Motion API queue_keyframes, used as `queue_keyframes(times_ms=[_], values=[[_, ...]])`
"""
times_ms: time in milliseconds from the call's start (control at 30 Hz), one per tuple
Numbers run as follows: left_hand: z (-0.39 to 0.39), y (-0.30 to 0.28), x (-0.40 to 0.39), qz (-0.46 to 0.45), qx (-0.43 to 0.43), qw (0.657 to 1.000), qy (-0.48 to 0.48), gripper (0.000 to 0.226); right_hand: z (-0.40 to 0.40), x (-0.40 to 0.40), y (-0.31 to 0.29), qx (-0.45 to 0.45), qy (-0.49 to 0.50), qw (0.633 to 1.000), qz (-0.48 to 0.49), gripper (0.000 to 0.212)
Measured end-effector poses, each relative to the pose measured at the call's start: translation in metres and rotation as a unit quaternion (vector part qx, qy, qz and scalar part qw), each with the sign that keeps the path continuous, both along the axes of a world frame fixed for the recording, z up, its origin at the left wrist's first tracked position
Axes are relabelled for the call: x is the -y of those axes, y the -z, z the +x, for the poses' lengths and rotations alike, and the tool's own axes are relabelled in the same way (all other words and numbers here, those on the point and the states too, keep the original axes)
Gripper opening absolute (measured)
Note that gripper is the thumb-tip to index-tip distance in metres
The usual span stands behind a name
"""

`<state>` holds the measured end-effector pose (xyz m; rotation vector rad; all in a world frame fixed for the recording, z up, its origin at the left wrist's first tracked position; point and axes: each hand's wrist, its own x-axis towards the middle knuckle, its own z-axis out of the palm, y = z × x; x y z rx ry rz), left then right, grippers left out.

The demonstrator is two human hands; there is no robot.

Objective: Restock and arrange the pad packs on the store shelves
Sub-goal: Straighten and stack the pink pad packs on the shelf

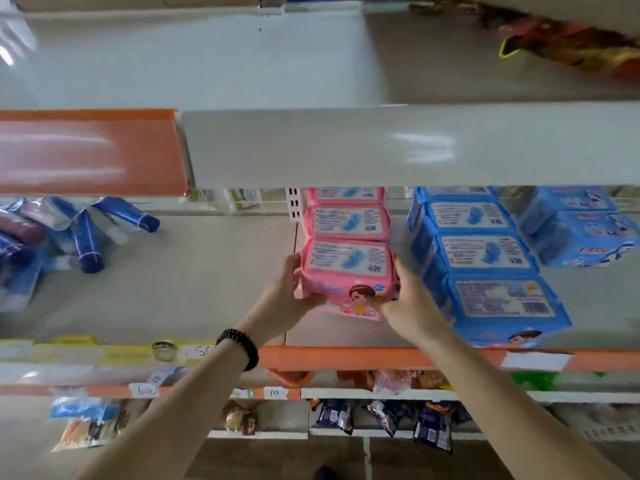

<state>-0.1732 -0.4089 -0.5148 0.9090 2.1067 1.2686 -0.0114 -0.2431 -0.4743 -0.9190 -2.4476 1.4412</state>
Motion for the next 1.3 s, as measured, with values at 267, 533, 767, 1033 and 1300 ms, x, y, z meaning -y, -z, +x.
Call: queue_keyframes(times_ms=[267,533,767,1033,1300], values=[[-0.001,0.010,-0.015,0.000,-0.009,1.000,-0.001,0.091,-0.006,-0.014,0.012,0.021,-0.004,1.000,0.009,0.070],[-0.008,0.004,-0.020,-0.003,-0.037,0.998,0.041,0.122,-0.016,-0.012,0.013,0.001,-0.030,0.999,-0.020,0.086],[-0.011,0.000,-0.026,0.020,0.006,0.998,0.058,0.108,-0.020,-0.012,0.013,-0.002,-0.012,1.000,-0.020,0.081],[-0.011,0.004,-0.038,0.008,-0.001,0.998,0.055,0.111,-0.025,-0.023,0.009,0.017,-0.015,0.999,-0.031,0.089],[-0.014,0.009,-0.039,0.007,-0.012,0.999,0.033,0.107,-0.024,-0.025,0.006,0.006,-0.030,0.999,-0.040,0.088]])
